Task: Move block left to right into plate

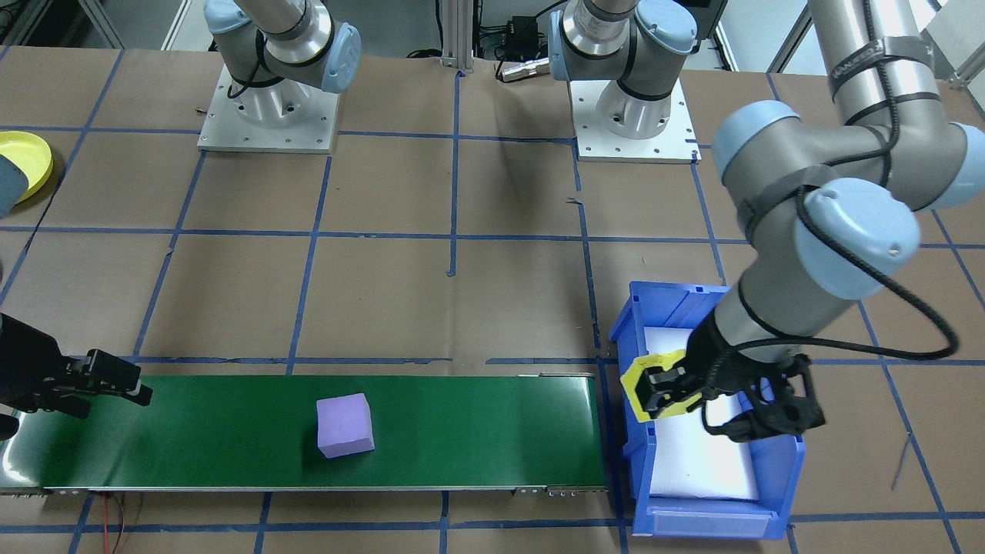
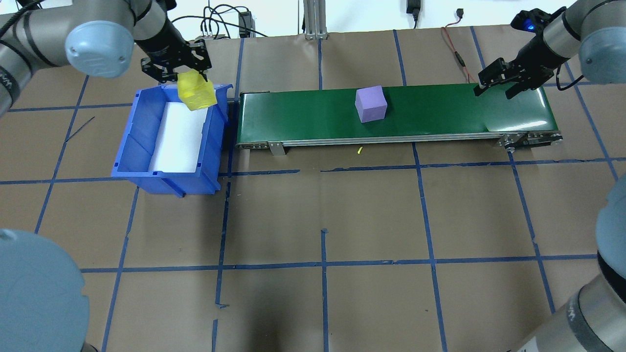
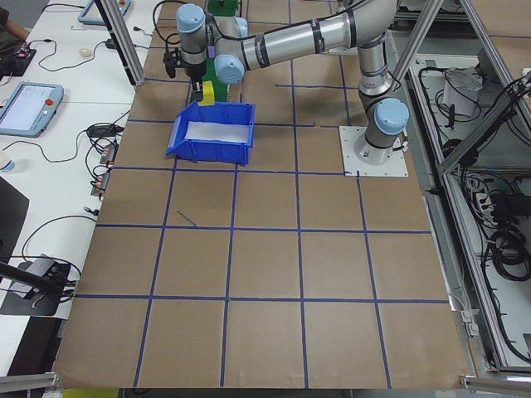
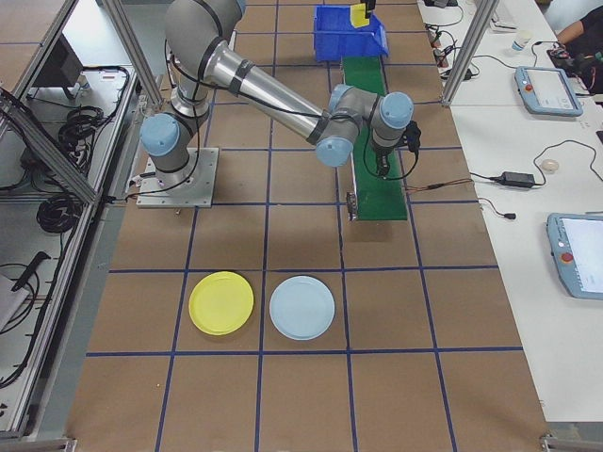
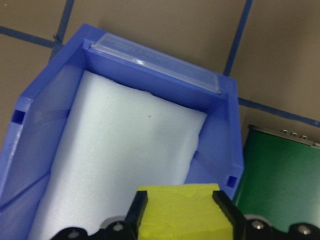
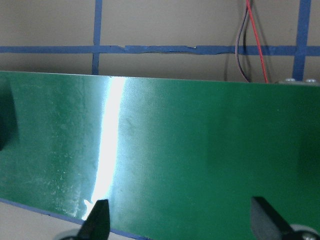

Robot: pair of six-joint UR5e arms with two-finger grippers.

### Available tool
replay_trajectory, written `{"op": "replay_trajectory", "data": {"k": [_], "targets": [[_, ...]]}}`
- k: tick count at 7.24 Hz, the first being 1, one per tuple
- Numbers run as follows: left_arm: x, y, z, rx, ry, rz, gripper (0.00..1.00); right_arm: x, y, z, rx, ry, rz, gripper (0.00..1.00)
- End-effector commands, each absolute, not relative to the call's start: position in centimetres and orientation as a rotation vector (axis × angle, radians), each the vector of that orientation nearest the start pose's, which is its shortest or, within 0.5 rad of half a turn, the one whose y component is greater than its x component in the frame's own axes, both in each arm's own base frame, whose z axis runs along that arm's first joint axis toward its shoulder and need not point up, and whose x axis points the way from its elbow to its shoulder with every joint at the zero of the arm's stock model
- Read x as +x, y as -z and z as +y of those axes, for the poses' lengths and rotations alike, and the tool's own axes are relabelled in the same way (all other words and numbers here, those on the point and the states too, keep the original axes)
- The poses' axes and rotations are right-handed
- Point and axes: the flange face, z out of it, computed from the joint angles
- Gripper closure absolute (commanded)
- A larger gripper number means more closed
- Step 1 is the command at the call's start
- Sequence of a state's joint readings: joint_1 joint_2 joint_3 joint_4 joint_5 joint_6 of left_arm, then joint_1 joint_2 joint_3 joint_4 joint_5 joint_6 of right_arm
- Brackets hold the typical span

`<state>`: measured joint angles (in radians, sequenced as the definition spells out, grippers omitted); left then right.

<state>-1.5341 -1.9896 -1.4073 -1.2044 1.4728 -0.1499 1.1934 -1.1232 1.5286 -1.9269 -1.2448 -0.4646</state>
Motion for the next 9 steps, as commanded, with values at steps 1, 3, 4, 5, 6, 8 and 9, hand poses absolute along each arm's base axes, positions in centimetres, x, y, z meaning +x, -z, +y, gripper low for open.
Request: {"op": "replay_trajectory", "data": {"k": [1, 3, 4, 5, 6, 8, 9], "targets": [[-19.2, -33.8, -65.8, -0.087, 0.124, 3.229, 0.69, -8.1, -29.0, -65.4, -0.111, 0.123, 2.818, 0.01], [-22.5, -29.5, -66.5, 0.132, 0.162, 3.126, 0.68, -8.1, -29.1, -65.3, -0.118, 0.125, 2.819, 0.02], [-22.6, -28.4, -66.6, 0.119, 0.139, 3.133, 0.66, -8.1, -29.1, -65.4, -0.118, 0.127, 2.820, 0.02], [-22.9, -27.0, -65.8, 0.138, 0.098, 3.170, 0.61, -8.1, -29.1, -65.3, -0.116, 0.125, 2.819, 0.02], [-22.9, -26.5, -65.7, 0.141, 0.153, 3.173, 0.45, -8.2, -29.1, -65.4, -0.112, 0.128, 2.821, 0.02], [-23.0, -27.7, -66.4, 0.128, 0.270, 3.174, 0.05, -8.2, -29.1, -65.4, -0.106, 0.127, 2.821, 0.02], [-23.0, -28.2, -66.4, 0.121, 0.282, 3.174, 0.00, -8.1, -29.1, -65.4, -0.105, 0.125, 2.820, 0.02]]}}
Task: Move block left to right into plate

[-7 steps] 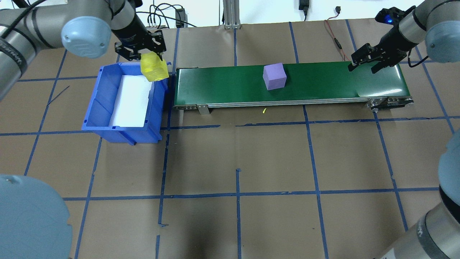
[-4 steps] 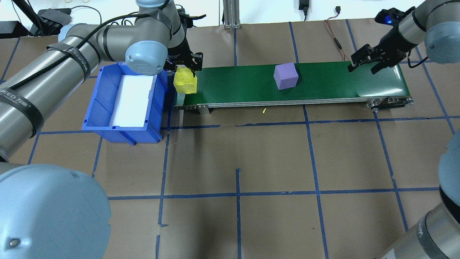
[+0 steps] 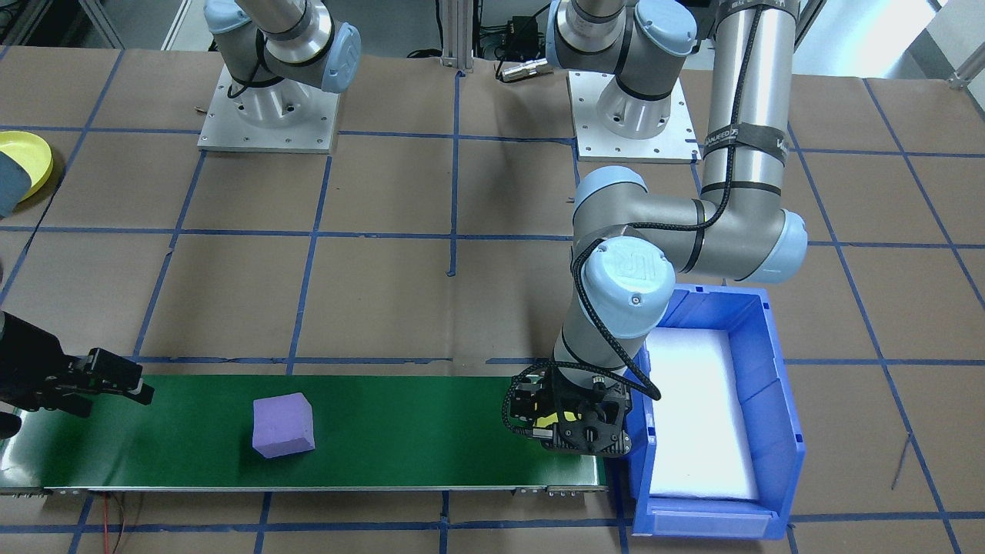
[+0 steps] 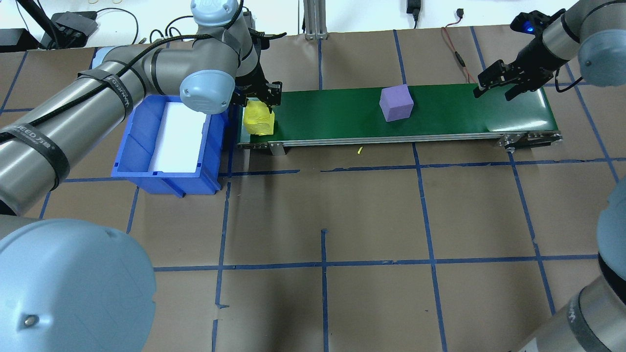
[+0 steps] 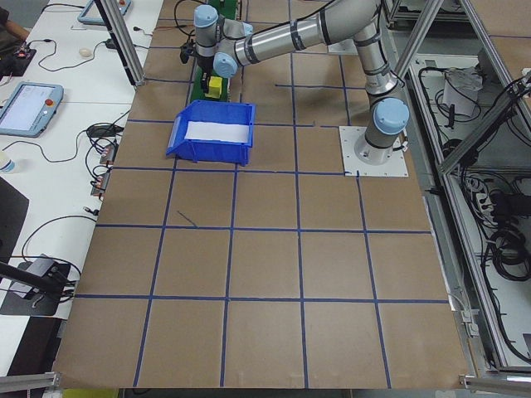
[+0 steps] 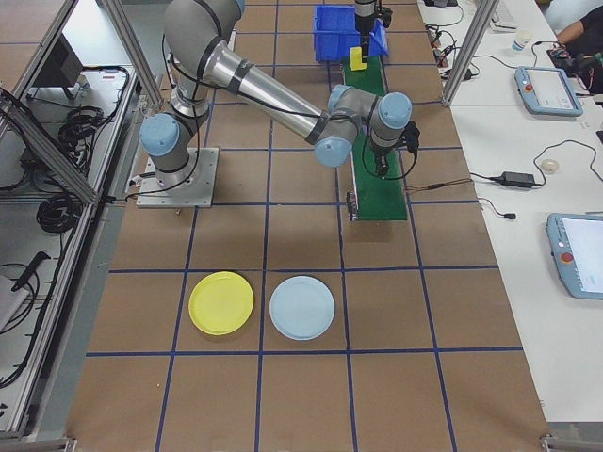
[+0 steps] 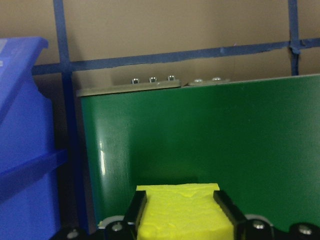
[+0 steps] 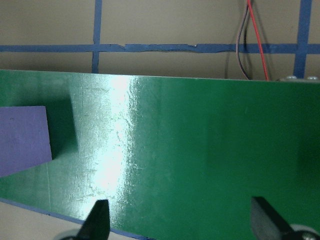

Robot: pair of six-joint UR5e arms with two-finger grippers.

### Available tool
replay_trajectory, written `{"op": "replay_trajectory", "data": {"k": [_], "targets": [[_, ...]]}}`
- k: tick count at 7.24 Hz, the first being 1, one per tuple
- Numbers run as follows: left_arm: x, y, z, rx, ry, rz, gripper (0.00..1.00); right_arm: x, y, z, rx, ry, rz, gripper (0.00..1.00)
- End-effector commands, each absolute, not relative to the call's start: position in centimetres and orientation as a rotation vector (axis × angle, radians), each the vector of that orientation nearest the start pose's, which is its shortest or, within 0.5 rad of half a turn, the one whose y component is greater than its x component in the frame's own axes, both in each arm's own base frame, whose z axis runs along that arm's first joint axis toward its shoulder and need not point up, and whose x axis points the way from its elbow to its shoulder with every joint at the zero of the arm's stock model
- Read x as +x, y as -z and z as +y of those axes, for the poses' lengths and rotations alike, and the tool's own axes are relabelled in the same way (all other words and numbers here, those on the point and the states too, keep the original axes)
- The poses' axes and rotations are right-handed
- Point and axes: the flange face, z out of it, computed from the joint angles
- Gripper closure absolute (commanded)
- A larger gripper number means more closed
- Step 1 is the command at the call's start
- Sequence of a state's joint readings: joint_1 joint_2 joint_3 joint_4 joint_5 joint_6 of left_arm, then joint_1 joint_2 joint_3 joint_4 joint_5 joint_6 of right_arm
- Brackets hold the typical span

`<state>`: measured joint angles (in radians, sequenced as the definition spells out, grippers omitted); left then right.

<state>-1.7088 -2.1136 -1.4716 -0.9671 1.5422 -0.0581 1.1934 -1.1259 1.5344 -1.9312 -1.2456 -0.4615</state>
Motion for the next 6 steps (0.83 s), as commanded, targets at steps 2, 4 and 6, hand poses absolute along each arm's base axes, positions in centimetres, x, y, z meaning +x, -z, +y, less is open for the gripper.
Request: {"op": "replay_trajectory", "data": {"k": [2, 4, 6], "targets": [[-22.8, -32.7, -65.4, 0.075, 0.369, 3.171, 0.00, -8.1, -29.1, -65.4, -0.095, 0.124, 2.819, 0.02], [-19.7, -39.8, -60.2, 0.021, 0.202, 3.161, 0.00, -8.1, -29.1, -65.4, -0.097, 0.124, 2.819, 0.02], [-12.9, -46.8, -53.8, -0.118, 0.058, 3.155, 0.00, -8.1, -29.1, -65.4, -0.097, 0.125, 2.817, 0.02]]}}
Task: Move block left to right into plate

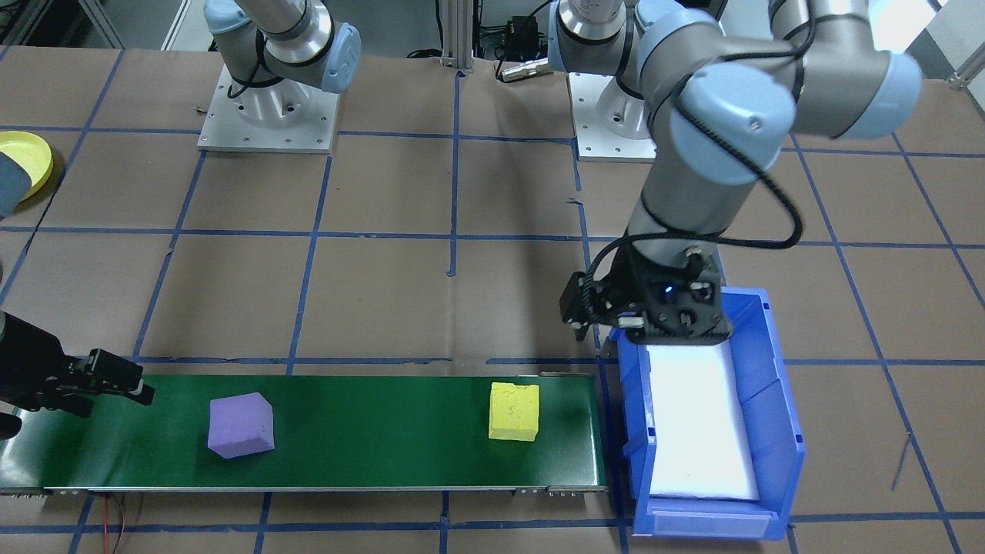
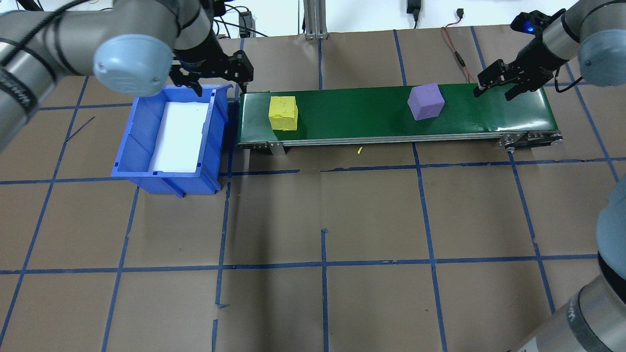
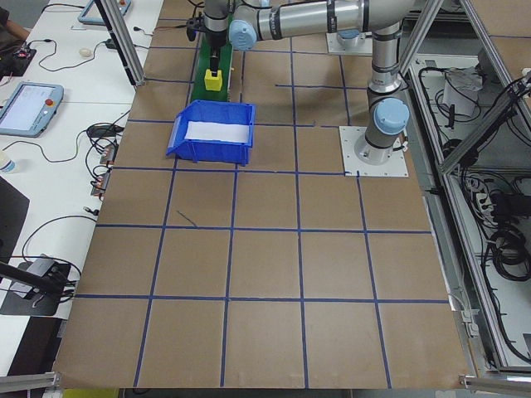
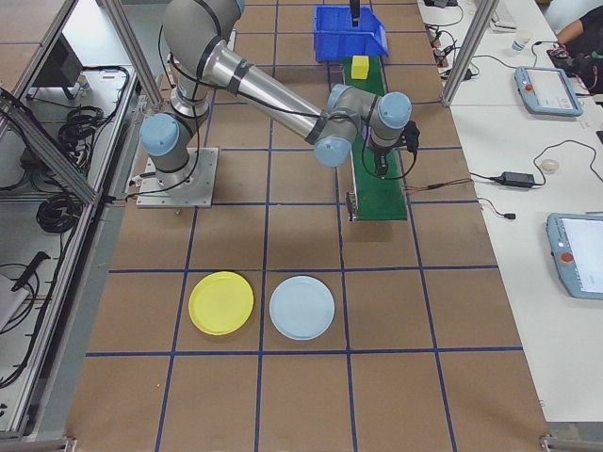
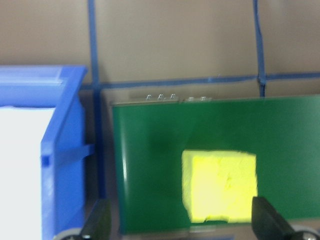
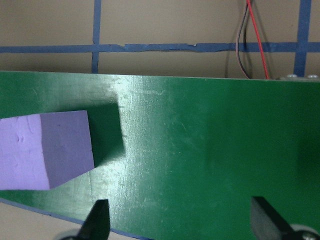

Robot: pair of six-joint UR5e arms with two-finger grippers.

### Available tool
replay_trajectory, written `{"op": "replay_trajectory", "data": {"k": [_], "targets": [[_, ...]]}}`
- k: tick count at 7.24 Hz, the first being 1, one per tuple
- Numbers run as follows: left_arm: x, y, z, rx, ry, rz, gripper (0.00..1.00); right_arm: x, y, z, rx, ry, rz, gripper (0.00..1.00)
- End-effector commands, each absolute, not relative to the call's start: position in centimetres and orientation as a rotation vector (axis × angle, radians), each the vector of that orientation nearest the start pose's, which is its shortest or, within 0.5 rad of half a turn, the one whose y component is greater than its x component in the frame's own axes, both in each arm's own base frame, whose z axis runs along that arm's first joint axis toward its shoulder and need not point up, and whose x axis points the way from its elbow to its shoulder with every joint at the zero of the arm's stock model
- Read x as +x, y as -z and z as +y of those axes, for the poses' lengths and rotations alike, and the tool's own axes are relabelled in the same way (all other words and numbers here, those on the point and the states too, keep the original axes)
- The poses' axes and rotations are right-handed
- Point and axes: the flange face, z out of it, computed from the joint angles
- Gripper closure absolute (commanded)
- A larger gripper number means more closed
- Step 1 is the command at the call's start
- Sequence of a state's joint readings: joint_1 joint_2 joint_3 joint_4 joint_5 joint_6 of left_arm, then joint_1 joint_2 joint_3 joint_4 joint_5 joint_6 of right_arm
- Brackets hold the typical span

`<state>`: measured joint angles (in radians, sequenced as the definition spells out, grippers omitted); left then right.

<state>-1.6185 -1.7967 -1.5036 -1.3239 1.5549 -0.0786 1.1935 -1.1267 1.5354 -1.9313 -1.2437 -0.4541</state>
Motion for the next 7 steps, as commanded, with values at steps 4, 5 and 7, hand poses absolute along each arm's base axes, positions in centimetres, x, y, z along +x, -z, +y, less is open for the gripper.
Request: {"op": "replay_trajectory", "data": {"k": [4, 5, 7], "targets": [[-12.0, -51.9, -47.3, -0.028, 0.083, 3.102, 0.00, -8.0, -28.7, -65.3, -0.103, 0.118, 2.812, 0.02], [-11.9, -49.4, -49.6, -0.029, 0.052, 3.113, 0.00, -8.0, -28.7, -65.3, -0.107, 0.119, 2.812, 0.02], [-11.8, -49.0, -50.7, -0.025, 0.093, 3.114, 0.00, -8.0, -28.7, -65.3, -0.105, 0.119, 2.812, 0.02]]}}
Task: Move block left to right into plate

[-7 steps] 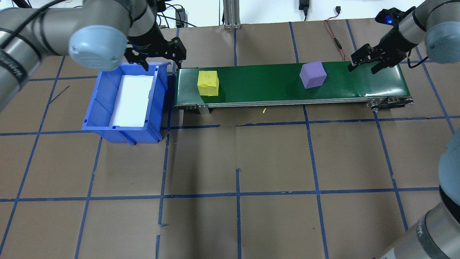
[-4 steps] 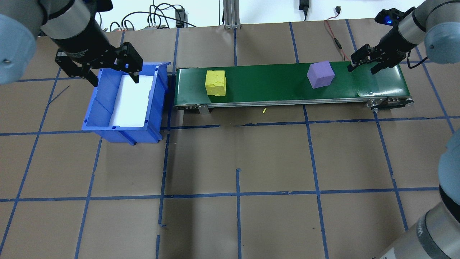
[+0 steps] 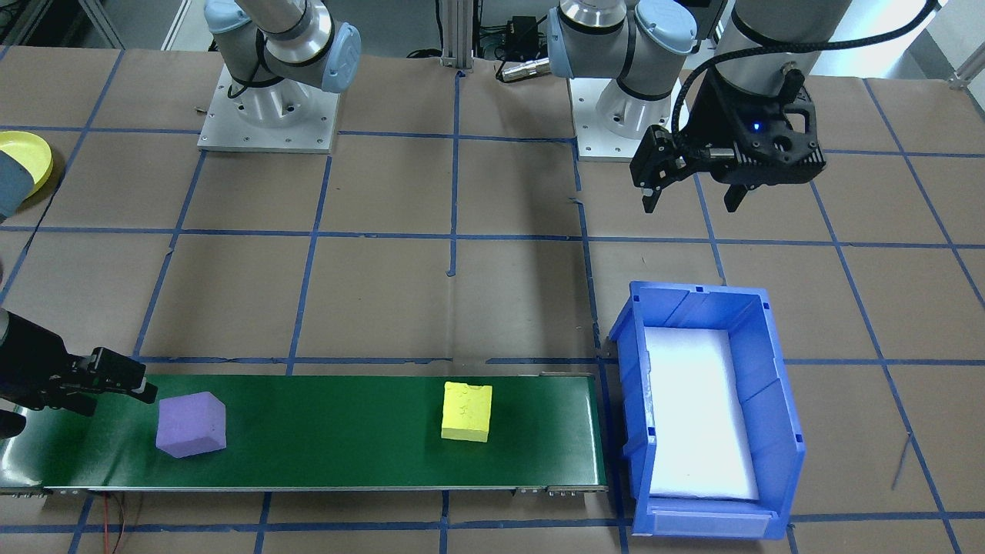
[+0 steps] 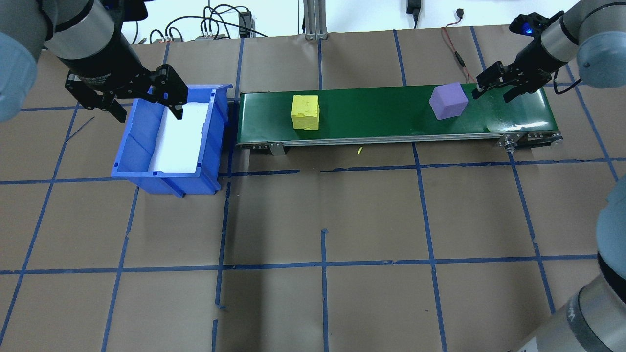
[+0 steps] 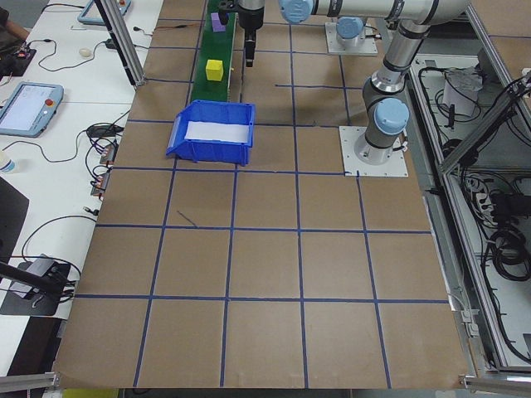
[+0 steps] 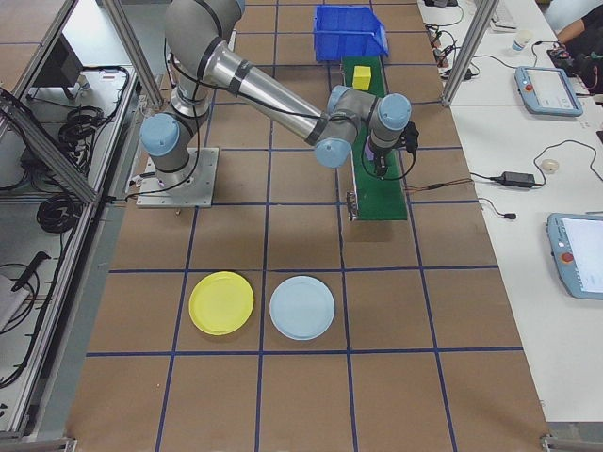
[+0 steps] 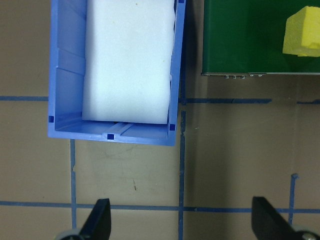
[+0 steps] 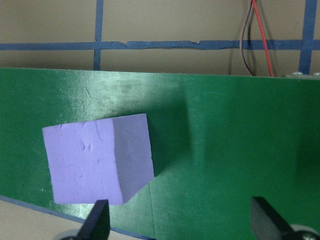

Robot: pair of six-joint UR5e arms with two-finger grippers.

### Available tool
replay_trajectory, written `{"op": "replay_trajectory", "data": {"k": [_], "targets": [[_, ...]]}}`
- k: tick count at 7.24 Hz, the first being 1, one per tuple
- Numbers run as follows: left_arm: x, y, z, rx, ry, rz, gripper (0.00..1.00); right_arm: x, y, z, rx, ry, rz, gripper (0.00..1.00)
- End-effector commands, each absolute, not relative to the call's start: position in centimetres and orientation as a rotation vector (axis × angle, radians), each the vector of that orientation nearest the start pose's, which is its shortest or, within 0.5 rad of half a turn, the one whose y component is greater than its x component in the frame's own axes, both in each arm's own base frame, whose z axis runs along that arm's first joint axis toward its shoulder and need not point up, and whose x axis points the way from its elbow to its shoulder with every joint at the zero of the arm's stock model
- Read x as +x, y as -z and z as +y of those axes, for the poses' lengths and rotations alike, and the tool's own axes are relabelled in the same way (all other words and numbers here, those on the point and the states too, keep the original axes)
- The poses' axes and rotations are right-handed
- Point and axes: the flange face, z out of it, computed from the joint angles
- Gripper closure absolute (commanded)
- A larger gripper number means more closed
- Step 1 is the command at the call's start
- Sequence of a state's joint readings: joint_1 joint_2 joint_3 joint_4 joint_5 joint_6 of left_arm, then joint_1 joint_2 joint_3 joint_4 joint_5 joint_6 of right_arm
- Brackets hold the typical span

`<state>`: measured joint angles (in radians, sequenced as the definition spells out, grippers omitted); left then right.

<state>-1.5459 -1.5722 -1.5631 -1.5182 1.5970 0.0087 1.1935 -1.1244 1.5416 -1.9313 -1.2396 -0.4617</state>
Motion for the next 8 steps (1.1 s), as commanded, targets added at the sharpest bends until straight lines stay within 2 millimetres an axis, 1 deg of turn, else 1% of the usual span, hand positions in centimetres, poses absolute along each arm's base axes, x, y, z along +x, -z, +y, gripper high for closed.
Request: {"op": "replay_trajectory", "data": {"k": [1, 3, 4, 5, 6, 7, 8], "targets": [[-11.5, -49.1, -50.6, -0.030, 0.097, 3.111, 0.00, -8.0, -28.7, -65.3, -0.105, 0.119, 2.812, 0.02], [-9.9, -49.2, -50.8, -0.070, 0.098, 3.108, 0.00, -8.0, -28.6, -65.3, -0.107, 0.118, 2.810, 0.02], [-9.5, -49.2, -50.9, -0.085, 0.098, 3.110, 0.00, -8.0, -28.4, -65.3, -0.108, 0.115, 2.807, 0.02], [-9.6, -49.3, -50.8, -0.083, 0.100, 3.107, 0.00, -8.1, -28.2, -65.3, -0.114, 0.111, 2.808, 0.02], [-9.1, -49.6, -51.0, -0.097, 0.113, 3.110, 0.00, -8.1, -28.1, -65.4, -0.116, 0.112, 2.808, 0.02], [-9.2, -49.3, -50.9, -0.094, 0.103, 3.109, 0.00, -8.1, -28.0, -65.5, -0.123, 0.112, 2.809, 0.02], [-9.1, -49.5, -51.0, -0.099, 0.110, 3.110, 0.00, -8.1, -28.0, -65.4, -0.142, 0.113, 2.811, 0.02]]}}
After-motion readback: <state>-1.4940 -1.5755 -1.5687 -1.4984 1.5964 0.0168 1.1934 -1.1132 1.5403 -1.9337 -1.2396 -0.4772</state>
